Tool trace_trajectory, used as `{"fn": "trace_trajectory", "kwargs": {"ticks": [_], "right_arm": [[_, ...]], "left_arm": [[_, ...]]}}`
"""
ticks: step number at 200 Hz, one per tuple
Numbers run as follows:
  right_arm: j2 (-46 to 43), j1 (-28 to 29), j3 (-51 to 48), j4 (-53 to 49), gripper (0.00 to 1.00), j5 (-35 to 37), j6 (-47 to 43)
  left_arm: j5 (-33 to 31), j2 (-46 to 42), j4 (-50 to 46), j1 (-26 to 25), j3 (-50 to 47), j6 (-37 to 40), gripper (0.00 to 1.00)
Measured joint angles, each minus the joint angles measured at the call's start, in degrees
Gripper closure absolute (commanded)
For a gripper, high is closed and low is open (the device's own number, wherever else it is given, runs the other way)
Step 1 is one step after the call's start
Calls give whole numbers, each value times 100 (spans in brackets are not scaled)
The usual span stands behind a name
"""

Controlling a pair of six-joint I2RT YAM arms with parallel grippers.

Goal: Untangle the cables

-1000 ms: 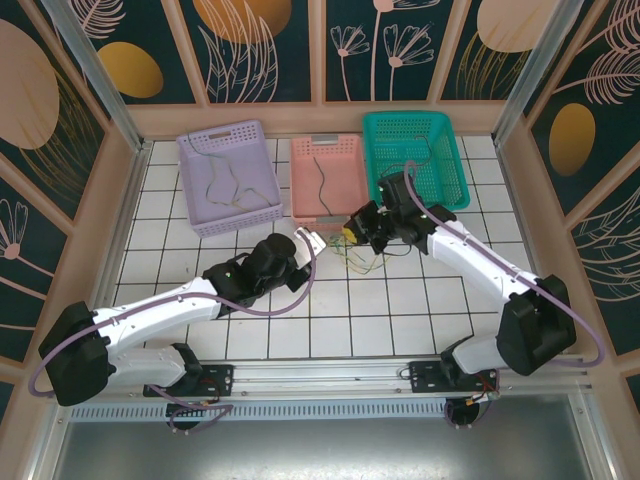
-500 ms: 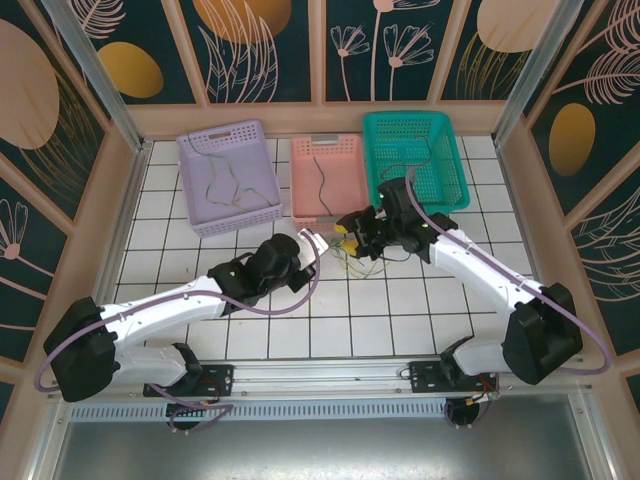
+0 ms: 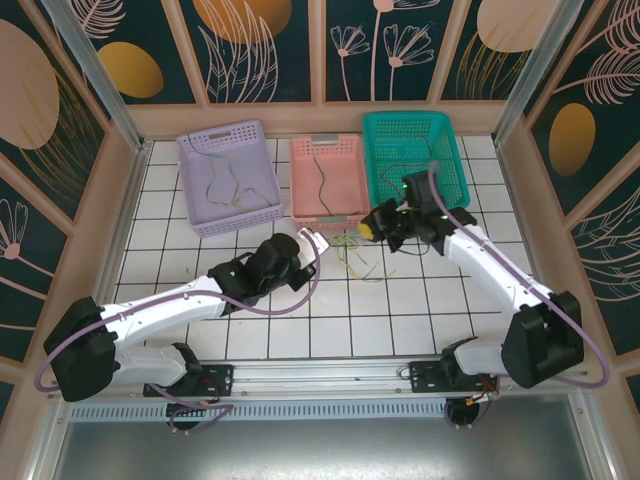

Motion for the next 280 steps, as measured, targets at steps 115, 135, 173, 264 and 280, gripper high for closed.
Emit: {"fn": "trace_trajectory", "kwargs": {"ticks": [115,135,173,264,280], "right_arm": [[-501,-3036,1115,-299,100,-522,-887],[-437,-2570,1137,-271,100,-531,-990],[-507,-1176,595,365,100,-256,-1040],[-531,271,-87,1303,100,730,-1268],[-525,367,-87,1309,100,815,-1298]], "left_arm": [[-168,-339,-203,-11,-535,-525,100],[-328,-216,-560,-7,188,-1196,63],[66,654,-503,214,2879,-3952,32],[2109,1517,-898,1075,3449,-9398,23],[2249,1541,-1003,1073,3423,-9715,23]]}}
